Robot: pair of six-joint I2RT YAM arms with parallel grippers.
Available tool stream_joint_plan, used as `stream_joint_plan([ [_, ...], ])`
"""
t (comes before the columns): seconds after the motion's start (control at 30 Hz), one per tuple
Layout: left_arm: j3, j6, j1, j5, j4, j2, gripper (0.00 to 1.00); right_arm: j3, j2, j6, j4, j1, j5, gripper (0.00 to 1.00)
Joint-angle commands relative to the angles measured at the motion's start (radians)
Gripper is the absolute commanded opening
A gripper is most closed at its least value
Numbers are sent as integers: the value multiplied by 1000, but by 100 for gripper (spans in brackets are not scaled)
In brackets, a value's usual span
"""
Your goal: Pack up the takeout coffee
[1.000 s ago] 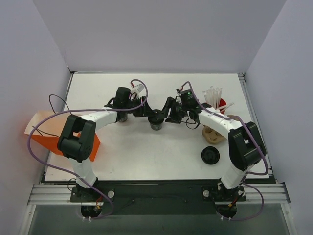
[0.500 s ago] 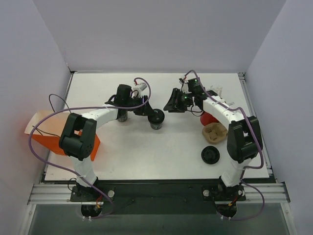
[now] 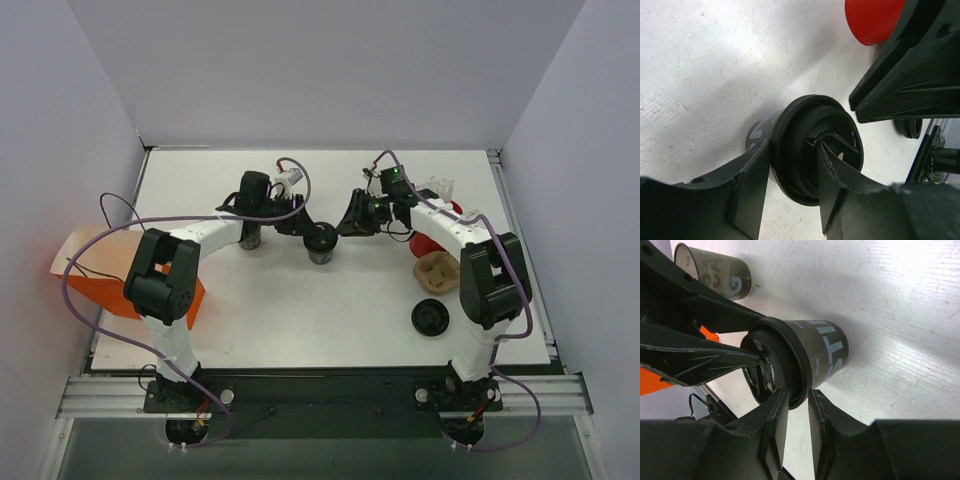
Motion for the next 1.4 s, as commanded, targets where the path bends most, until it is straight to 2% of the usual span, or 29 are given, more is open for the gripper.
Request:
stream_joint_plan([
  [0.0,-64,116,0,-173,-174,106,49,-14,36,8,45,5,-22,24],
  [0.33,-79,112,-15,-199,-164,115,49,-82,79,68,95,20,-19,21],
  [0.47,-99,106,-19,-209,-154,112,49,-194,62,129,231,39,-20,17],
  [0.63,-119,96,-33,-229,-144,110,48,-291,55,176,322,48,-1,14],
  [0.83,-128,86,-41,-266,-162,103,47,-288,53,145,270,54,87,13],
  [0.93,-144,49,-41,-292,-174,89,47,-239,15,151,240,42,82,18],
  [1.03,-179,3,-39,-305,-157,67,47,-178,-57,198,214,35,76,36],
  [1.13,-193,-35,-39,-303,-148,54,47,-185,-129,273,267,34,76,49],
  [1.37,-208,-147,-39,-266,-127,12,47,-274,-172,393,422,85,151,62],
])
